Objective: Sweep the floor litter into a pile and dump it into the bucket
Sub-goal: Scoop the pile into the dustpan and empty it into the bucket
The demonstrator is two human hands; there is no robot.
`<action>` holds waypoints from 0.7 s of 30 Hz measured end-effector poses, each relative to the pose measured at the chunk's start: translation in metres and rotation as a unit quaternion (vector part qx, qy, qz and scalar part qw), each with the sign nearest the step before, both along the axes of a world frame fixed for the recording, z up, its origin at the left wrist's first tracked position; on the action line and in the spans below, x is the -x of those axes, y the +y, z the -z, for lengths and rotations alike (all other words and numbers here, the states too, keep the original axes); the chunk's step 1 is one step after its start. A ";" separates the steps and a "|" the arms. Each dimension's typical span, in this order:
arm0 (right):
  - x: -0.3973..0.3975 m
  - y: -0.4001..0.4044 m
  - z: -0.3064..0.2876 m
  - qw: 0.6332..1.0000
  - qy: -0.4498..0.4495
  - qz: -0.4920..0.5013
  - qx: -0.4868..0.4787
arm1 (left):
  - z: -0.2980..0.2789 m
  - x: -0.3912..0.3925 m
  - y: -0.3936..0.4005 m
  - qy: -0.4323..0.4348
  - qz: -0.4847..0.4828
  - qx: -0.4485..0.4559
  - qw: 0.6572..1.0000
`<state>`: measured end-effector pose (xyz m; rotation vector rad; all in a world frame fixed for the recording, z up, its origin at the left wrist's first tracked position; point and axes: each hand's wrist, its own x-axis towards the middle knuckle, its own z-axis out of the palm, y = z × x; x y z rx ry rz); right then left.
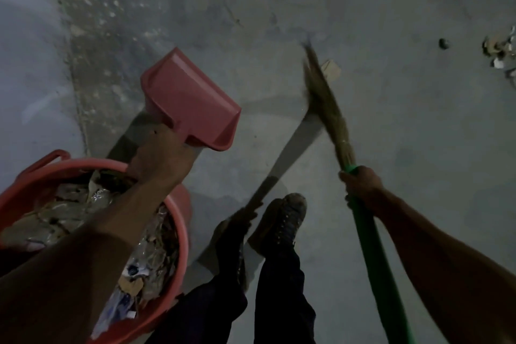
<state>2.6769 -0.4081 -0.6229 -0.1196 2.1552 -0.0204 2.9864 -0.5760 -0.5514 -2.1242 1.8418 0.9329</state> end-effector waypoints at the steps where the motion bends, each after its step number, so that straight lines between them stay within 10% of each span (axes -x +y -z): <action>1: 0.006 -0.005 -0.007 1.000 0.007 -0.015 0.009 | -0.001 0.003 -0.002 0.013 -0.014 -0.008 1.000; 11: -0.027 -0.032 -0.007 0.962 -0.058 -0.252 0.089 | 0.006 0.046 -0.015 0.026 -0.038 -0.042 0.998; 21: 0.136 -0.055 0.052 0.995 -0.071 -0.023 0.061 | 0.027 0.165 -0.017 0.040 -0.052 -0.059 0.996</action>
